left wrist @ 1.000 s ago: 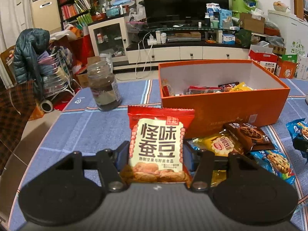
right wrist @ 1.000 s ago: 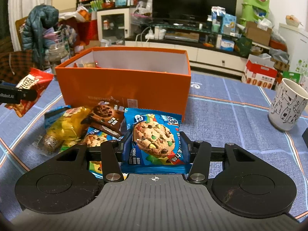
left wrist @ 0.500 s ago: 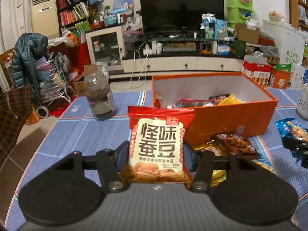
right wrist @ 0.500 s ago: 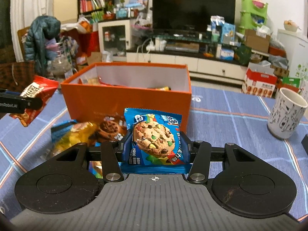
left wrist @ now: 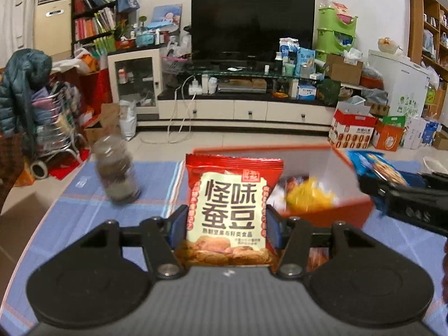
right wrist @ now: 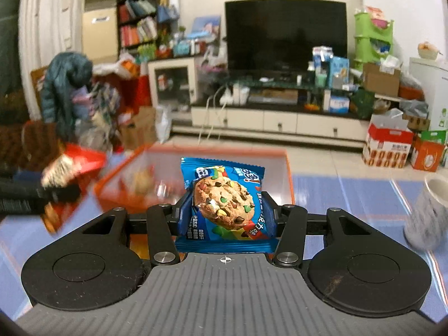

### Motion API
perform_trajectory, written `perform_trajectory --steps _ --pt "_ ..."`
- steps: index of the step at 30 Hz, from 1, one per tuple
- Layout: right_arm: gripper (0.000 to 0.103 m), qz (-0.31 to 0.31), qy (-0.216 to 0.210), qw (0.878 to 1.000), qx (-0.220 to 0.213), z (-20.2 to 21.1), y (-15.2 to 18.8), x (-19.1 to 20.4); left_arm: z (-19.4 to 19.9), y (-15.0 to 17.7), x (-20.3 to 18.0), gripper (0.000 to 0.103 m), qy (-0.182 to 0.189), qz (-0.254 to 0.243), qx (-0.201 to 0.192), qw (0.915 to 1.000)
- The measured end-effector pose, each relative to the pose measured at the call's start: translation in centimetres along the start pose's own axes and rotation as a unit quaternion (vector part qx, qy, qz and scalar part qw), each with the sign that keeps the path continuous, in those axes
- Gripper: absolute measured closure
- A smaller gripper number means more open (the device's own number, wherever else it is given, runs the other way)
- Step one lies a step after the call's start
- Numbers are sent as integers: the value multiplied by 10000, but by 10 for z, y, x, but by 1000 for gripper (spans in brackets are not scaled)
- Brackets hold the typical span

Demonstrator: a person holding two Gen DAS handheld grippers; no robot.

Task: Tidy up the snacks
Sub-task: 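Carry both packets over the orange box and open both tools, then grasp the brown chocolate cookie packet with the right tool while the left tool grasps the clear bread bag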

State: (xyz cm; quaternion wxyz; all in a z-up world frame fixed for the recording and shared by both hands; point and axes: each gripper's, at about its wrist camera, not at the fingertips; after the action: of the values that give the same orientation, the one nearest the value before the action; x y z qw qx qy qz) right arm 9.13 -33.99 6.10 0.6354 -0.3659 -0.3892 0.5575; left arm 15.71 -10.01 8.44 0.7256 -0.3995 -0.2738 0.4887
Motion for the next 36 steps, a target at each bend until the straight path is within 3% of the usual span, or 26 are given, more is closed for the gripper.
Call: perform_trajectory --steps 4,6,7,8,10,14,17,22,28,36 --pt "58 -181 117 9996 181 -45 -41 2 -35 -24 -10 35 193 -124 133 9996" --pt "56 -259 157 9995 23 -31 -46 1 -14 -20 -4 27 288 -158 -107 9994" --pt "48 -253 138 9995 -89 -18 -44 0 2 -12 2 22 303 -142 -316 9989" --pt "42 -240 157 9995 -166 -1 -37 -1 14 -4 8 22 249 -108 -391 9989" --pt "41 -265 106 9994 -203 25 -15 -2 34 19 24 22 209 3 -351 9992" --pt "41 -329 -58 9992 241 55 41 -5 57 65 57 22 -38 448 -58 9990" --pt "41 -413 -45 9980 471 55 63 -6 63 90 74 22 -193 736 78 9971" --pt "41 -154 1 9989 453 43 74 3 56 113 87 22 -191 618 373 9972" --pt "42 -409 -236 9960 765 20 80 8 52 116 81 22 51 396 490 9980" --pt "40 -704 -269 9938 818 -9 69 5 49 120 65 22 87 177 594 9980"
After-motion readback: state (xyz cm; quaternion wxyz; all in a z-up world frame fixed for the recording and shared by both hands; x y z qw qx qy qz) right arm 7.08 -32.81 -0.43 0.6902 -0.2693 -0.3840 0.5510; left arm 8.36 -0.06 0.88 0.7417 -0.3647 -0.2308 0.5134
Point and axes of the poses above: each gripper's, at about its wrist camera, not at the fingertips, and z roughly against the way its jaws point, x to its left, y to its underside, and after that the axes turned 1 degree about -z, right-handed
